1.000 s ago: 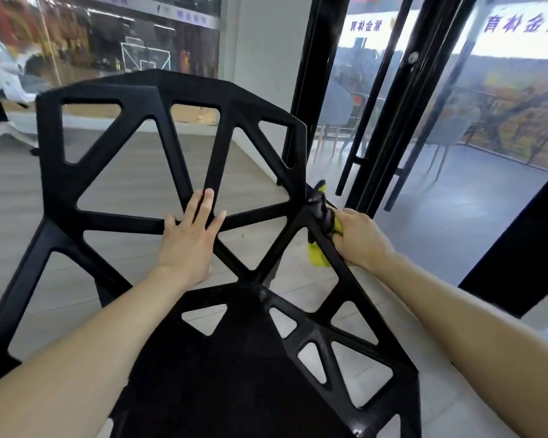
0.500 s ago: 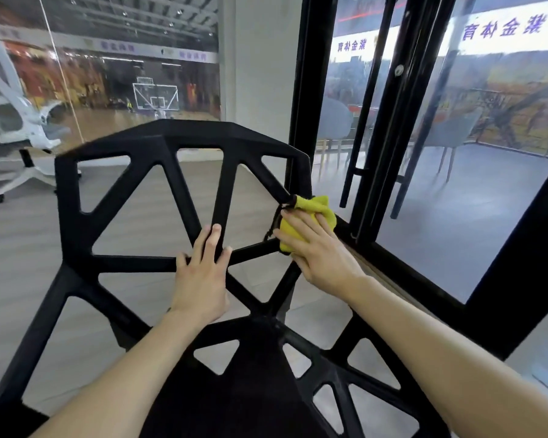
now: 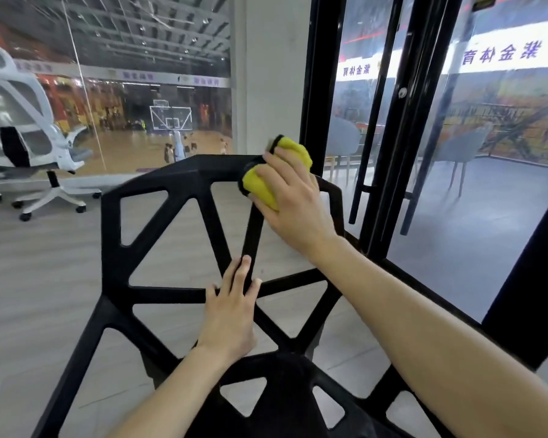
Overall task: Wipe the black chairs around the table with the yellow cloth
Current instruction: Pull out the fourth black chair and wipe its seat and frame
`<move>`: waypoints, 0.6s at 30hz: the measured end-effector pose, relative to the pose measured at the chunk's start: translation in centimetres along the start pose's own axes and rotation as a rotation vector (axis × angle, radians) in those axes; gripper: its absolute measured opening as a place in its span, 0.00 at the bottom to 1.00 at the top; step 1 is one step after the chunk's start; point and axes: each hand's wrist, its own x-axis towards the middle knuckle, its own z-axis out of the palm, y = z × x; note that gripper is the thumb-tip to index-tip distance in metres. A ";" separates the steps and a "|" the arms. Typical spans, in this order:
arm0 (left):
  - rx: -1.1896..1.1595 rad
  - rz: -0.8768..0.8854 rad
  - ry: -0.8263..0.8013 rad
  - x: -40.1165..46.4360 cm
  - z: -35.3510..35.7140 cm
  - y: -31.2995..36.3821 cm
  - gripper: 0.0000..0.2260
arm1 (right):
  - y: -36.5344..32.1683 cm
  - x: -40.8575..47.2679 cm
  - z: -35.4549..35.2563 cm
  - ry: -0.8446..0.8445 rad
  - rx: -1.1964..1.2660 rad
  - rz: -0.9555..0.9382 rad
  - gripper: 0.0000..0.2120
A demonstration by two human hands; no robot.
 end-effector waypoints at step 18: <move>-0.685 -0.601 0.401 8.0 -15.1 -16.0 0.28 | -9.9 6.8 8.0 0.009 0.223 -0.143 0.17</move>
